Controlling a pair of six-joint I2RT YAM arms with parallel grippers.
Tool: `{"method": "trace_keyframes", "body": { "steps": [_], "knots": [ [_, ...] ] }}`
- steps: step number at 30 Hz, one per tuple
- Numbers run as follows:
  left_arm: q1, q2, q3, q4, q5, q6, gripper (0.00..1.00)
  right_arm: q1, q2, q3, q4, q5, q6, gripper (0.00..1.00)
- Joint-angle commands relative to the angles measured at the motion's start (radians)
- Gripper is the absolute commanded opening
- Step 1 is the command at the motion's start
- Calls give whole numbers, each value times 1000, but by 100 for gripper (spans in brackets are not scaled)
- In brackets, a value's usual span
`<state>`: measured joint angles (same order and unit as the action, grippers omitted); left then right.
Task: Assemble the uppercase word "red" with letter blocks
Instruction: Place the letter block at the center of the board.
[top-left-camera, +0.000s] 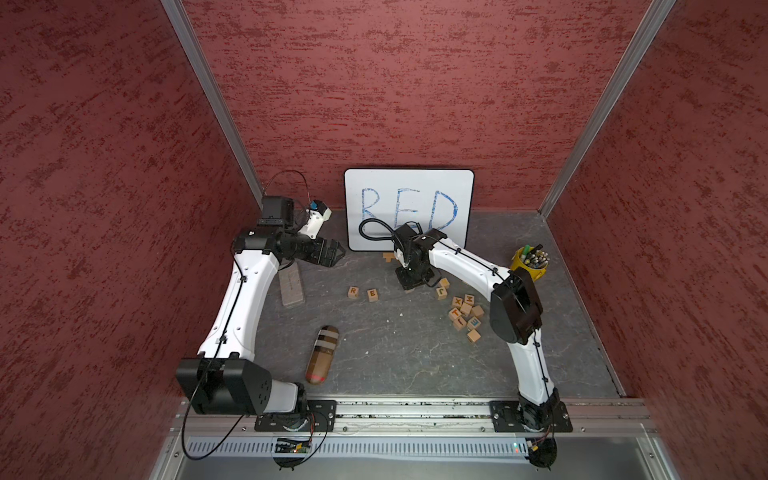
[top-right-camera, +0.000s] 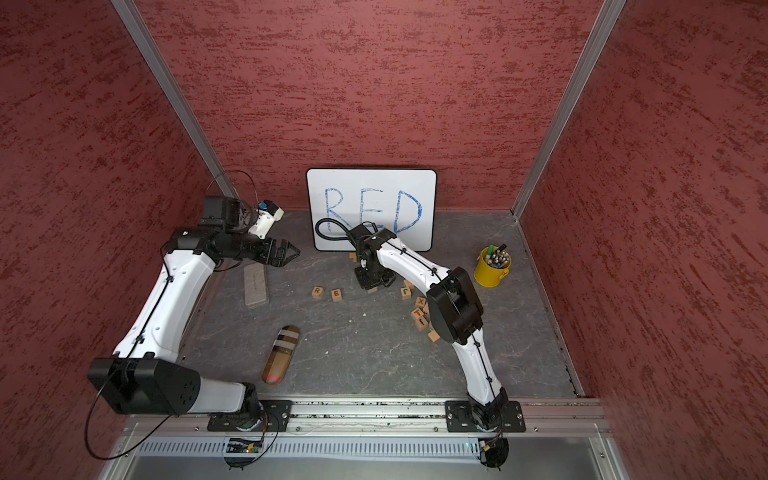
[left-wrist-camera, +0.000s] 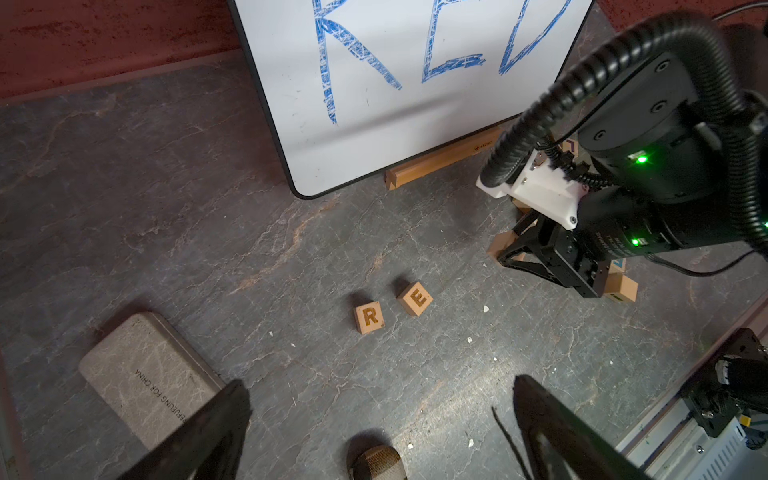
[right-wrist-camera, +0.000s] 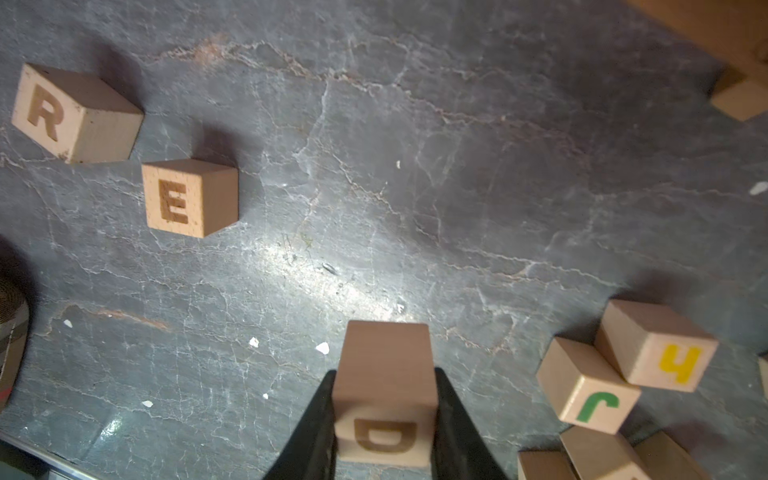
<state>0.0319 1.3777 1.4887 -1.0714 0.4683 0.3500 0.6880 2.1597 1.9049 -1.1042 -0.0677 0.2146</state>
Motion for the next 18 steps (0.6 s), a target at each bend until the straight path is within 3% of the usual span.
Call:
{"method": "trace_keyframes", "body": {
  "steps": [1,8,18],
  "knots": [
    [61,-32,-30,-55,68,25,100,8,13,-14,33,15,-28,29],
    [95,-97,-101,-55,18,68,100,28,86,16,33,20,-50,30],
    [107,-105,-122,-76,59,84,100,56,161,89,16,36,-73,33]
  ]
}}
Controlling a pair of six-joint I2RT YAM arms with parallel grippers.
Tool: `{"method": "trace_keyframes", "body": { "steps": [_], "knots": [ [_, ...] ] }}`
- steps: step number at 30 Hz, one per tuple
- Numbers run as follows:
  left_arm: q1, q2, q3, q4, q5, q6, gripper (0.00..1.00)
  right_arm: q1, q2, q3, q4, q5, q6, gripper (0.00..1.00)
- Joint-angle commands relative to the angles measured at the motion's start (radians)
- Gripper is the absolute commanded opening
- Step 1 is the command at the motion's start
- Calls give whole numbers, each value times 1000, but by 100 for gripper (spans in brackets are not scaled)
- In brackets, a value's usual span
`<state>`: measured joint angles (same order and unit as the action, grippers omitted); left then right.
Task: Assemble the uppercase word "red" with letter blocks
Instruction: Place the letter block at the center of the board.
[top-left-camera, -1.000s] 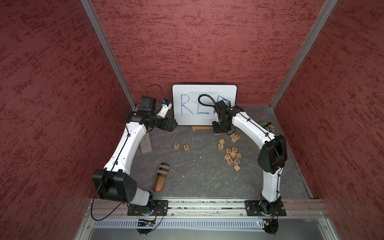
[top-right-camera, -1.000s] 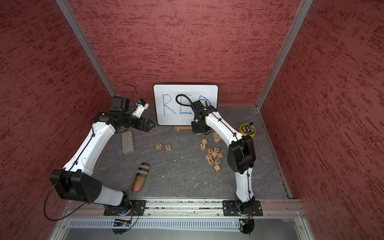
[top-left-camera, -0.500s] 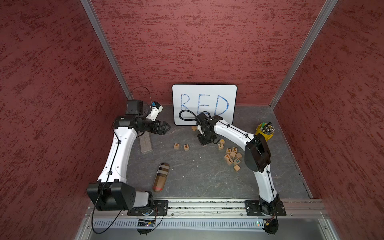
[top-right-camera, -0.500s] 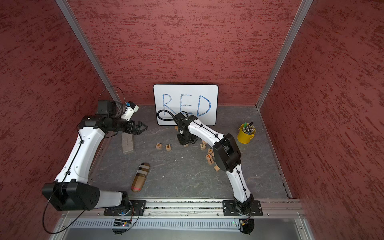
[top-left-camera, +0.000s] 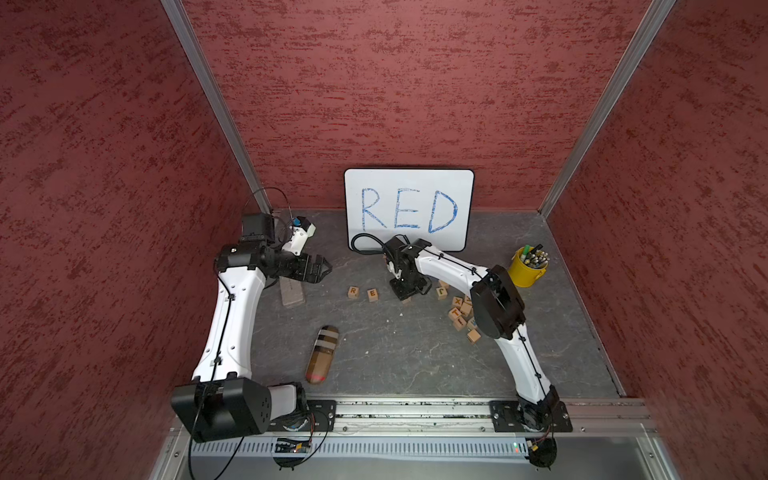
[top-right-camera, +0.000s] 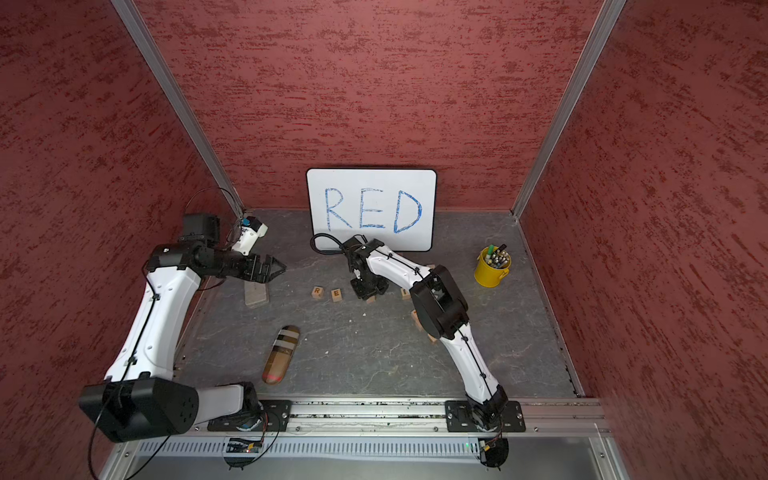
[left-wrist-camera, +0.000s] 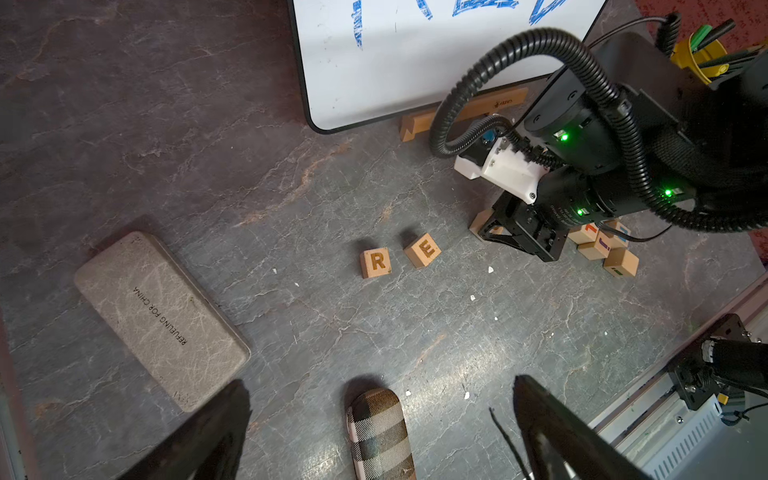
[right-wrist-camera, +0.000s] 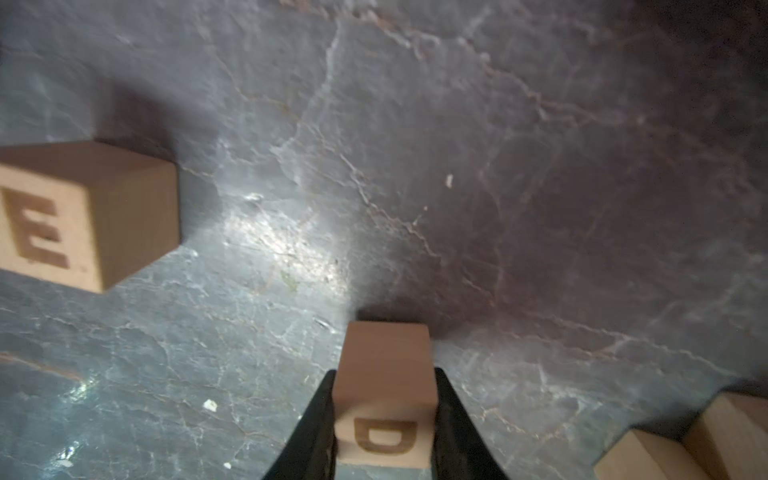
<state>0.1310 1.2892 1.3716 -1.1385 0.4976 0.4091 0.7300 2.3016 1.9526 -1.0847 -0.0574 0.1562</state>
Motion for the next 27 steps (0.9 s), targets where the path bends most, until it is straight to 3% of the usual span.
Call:
{"method": "trace_keyframes", "body": {
  "steps": [1,9,16,22,27],
  "knots": [
    [7,-15,-6,-12,36,28,100,16,24,50,-10,29,-17,33],
    [6,5,12,-22,47,59,100,22,20,56,1,62,-20,45],
    [-19,16,29,-36,55,98,100,18,-14,102,13,84,-8,47],
    [-183,60,48,-64,-30,175,100,-13,-128,144,40,62,25,47],
    [-354,145,86,-62,-91,226,100,-79,-291,-6,147,-11,101,46]
  ]
}}
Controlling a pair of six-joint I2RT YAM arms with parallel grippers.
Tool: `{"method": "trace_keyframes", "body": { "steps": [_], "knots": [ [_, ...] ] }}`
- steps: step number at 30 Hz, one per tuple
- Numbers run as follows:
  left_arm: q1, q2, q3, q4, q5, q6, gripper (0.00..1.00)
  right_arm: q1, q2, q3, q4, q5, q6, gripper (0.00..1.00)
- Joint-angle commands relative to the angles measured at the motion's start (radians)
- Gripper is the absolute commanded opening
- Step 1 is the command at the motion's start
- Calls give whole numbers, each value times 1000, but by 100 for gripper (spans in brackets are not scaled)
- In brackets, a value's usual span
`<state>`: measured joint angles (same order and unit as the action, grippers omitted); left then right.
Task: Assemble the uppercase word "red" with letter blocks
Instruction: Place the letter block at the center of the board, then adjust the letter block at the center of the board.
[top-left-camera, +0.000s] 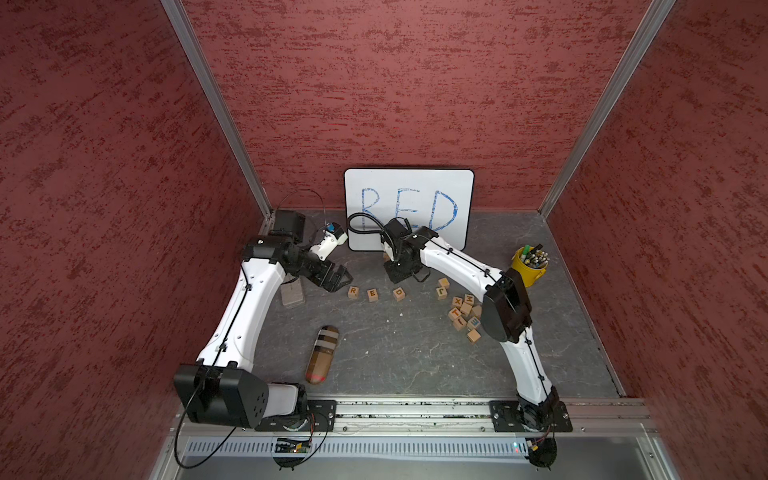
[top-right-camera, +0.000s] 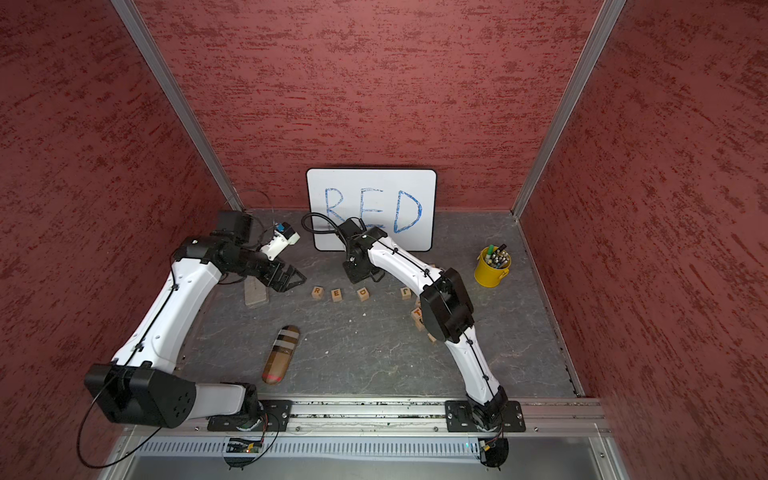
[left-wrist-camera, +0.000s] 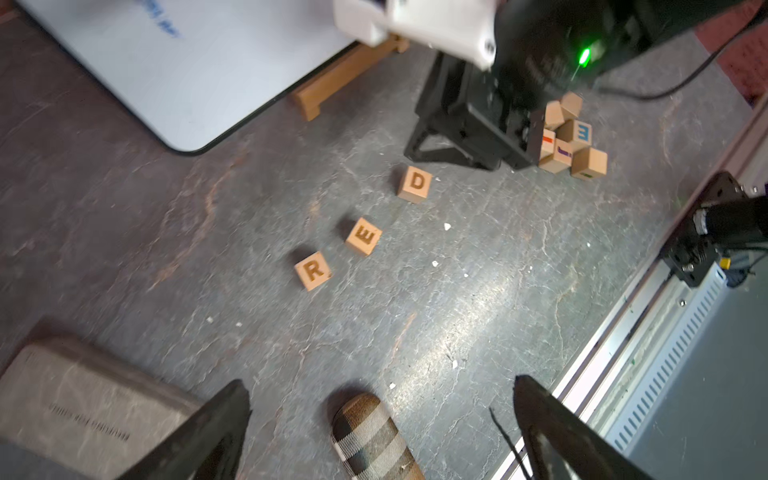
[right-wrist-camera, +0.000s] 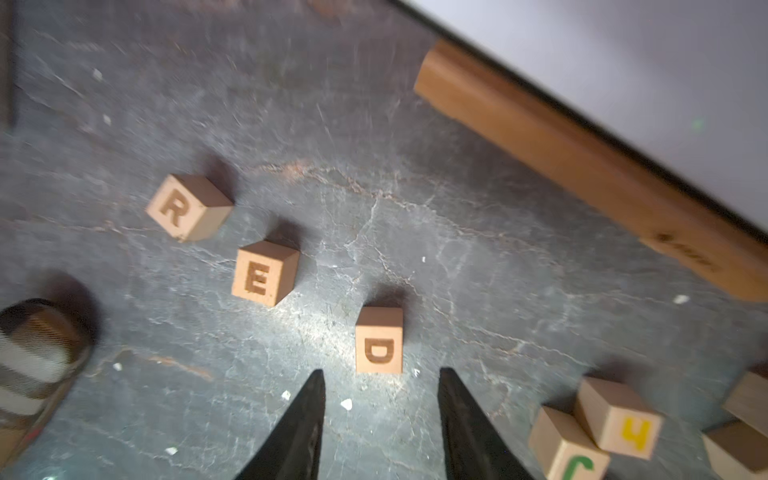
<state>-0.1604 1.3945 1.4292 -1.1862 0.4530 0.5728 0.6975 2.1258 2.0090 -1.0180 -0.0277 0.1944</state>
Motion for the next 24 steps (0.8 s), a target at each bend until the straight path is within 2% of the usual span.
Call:
{"method": "trace_keyframes", "body": {
  "steps": [1,3,8,12,16,20,24],
  "knots": [
    [-88,63,36,-19,-51,79,100,-58,-148,-110,103,-49,74,46],
    [-132,114,49,-20,-59,110,100,-81,-219,-226,160,-49,95,46],
    [-173,239,106,-62,-27,142,100,-130,-387,-486,292,-74,170,45],
    [-205,277,97,-47,-52,166,100,-151,-467,-619,345,-75,205,44],
    [-212,287,61,-22,-65,200,100,-161,-487,-671,372,-81,219,44],
    [-239,312,17,0,-119,231,99,-166,-465,-673,387,-89,214,44],
    [-245,320,-5,17,-122,238,98,-169,-440,-676,408,-100,210,44]
  ]
}}
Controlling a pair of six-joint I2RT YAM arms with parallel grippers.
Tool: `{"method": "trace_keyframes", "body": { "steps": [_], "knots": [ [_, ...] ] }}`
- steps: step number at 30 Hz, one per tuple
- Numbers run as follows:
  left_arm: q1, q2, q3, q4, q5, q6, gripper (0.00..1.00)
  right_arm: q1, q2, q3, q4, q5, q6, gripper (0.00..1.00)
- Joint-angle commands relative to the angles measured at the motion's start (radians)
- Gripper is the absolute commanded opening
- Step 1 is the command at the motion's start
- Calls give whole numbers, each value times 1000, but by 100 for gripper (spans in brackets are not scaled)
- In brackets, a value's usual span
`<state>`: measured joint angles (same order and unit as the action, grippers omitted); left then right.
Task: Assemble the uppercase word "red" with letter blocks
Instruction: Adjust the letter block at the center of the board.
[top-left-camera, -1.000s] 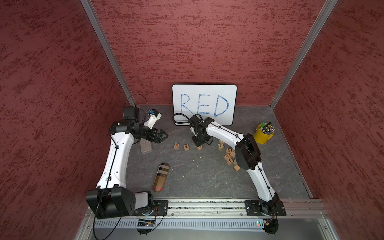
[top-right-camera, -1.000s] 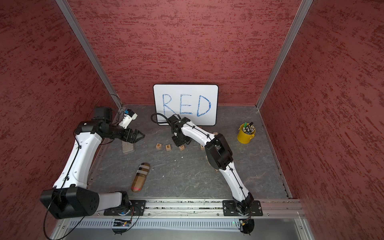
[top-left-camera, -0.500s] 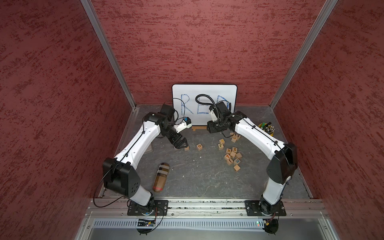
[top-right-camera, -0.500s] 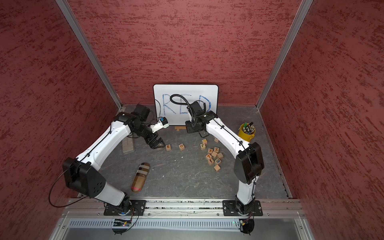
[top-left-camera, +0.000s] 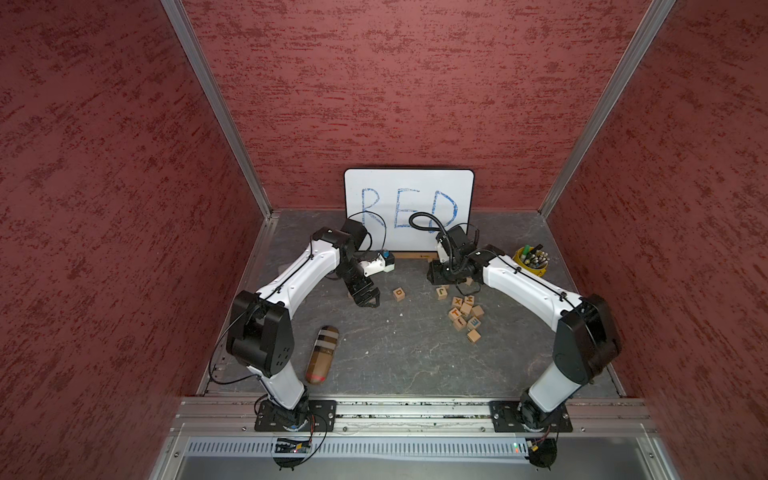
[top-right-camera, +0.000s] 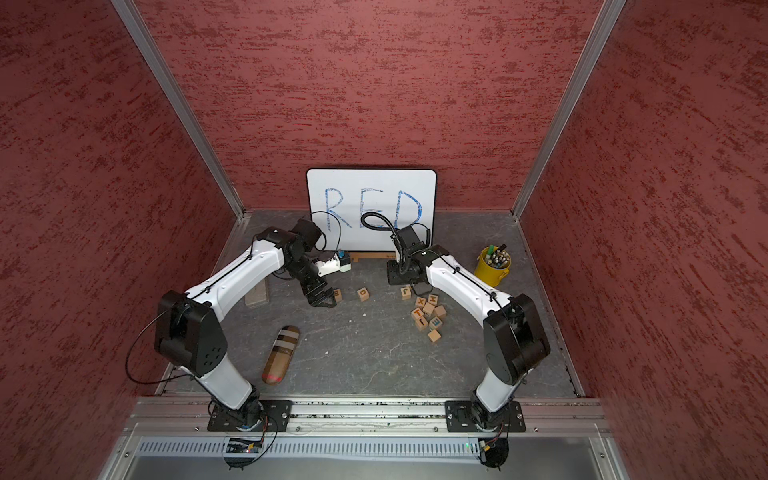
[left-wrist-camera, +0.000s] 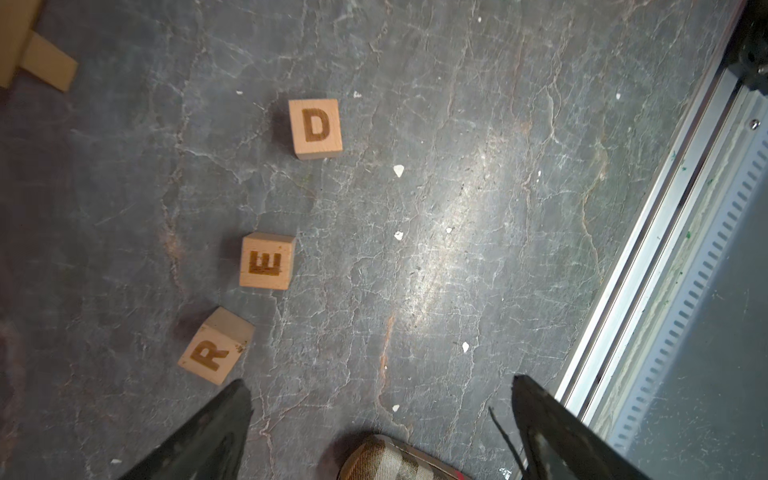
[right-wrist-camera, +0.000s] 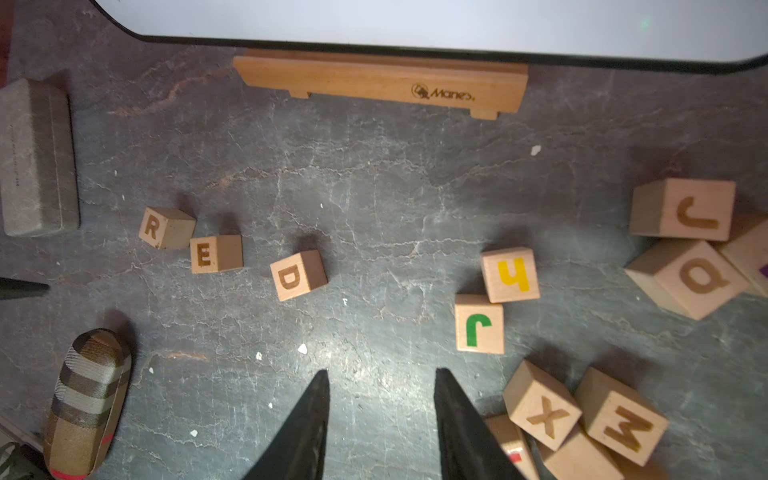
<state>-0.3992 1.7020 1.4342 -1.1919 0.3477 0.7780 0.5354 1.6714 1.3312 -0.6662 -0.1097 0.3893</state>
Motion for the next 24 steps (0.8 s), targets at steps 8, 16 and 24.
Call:
{"method": "trace_keyframes", "body": {
  "steps": [8,16,24],
  "knots": [
    [-6,36,-75,86,-61,112,94,-17,80,23,68,-34,-5,43],
    [-16,158,-14,173,-91,164,88,-30,94,16,85,-36,0,43],
    [-23,258,43,192,-110,253,75,-56,72,29,61,-19,-1,43]
  ]
}}
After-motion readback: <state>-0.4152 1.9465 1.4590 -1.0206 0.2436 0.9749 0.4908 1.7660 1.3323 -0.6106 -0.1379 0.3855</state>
